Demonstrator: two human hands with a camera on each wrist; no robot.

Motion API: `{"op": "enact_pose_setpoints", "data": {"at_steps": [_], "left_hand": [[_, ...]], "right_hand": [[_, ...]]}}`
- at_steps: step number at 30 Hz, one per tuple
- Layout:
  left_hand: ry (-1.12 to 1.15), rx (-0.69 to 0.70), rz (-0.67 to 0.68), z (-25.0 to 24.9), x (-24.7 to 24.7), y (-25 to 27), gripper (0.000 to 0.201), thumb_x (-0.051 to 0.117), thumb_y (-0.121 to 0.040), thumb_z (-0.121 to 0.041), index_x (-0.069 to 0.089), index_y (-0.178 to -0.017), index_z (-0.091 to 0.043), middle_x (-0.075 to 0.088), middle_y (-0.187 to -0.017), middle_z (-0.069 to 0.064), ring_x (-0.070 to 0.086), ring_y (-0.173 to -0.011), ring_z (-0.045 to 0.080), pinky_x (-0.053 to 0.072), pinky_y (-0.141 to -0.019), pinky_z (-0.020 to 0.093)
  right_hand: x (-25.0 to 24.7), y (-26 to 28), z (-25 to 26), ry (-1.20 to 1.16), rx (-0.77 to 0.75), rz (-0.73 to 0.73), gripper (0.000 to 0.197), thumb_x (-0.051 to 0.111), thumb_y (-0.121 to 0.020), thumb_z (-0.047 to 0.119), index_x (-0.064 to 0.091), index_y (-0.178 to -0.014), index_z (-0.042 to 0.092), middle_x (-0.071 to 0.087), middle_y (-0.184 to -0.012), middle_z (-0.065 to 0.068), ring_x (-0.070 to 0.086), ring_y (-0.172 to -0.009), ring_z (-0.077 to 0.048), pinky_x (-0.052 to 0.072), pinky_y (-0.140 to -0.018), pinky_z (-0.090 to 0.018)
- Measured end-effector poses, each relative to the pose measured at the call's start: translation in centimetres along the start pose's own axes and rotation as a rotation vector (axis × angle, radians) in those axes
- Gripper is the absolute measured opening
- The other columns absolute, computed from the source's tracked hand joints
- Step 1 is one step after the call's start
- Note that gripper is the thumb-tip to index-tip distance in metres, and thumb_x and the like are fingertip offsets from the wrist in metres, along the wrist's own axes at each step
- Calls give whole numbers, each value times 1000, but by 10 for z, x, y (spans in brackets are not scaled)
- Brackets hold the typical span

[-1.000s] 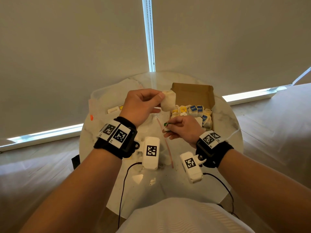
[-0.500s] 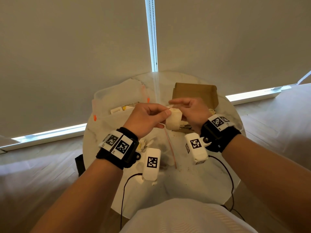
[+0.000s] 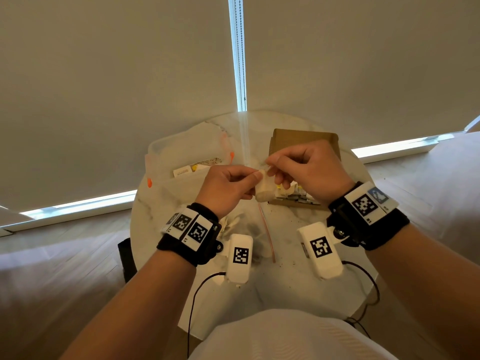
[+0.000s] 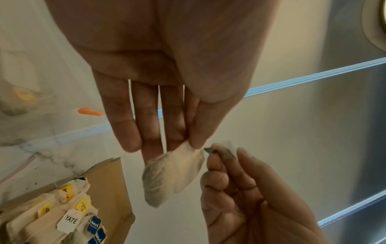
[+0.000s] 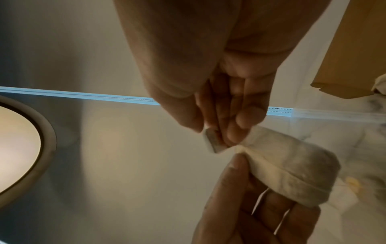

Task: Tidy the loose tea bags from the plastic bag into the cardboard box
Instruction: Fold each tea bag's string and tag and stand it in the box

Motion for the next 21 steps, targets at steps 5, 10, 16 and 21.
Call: {"op": "enact_pose_setpoints", "data": {"at_steps": [5,10,16,21], "left_hand": [[31,-5,6,-1,2,-2,8,69,-91,-14,77,-91,-14,76,-83,11,70,-75,21,58,-67,26],[45,32,50,-7,9,-4,6,72,-88,-14,77,-89,-17,75,-84,10,66,-75,18,55,-67,27],[-61,147,111,-23,20,-19,14,75,-84,-2,75,-84,-16,70,-65,-11,62,-59,-1,47,-60,14],[-85,153,65,-30,23,-34,7,71,-89,-11,74,-94,-16,75,-85,3,64,-70,3,50,-65,16]], "right_hand": [[1,9,-10,0,69,57,21,71,-87,8,71,-108,9,73,-69,-9,67,-57,-22,57,-58,-28],[-3,10,-17,22,141,27,22,75,-85,12,70,-106,7,71,-66,-12,64,-51,-18,54,-51,-26],[-17,-7,-6,334,54,136,15,77,-80,31,73,-86,18,72,-76,6,68,-71,-9,56,-68,-26],[-52,-32,-18,280,116,70,10,75,-83,11,70,-91,8,75,-81,-5,73,-69,-19,61,-66,-30]]}}
Point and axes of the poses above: each hand's wrist, its own y-axis away from the middle knuckle, its own x-axis out of the palm, z = x × y, the point moved 6 cm from there along -y, towards the middle knuckle
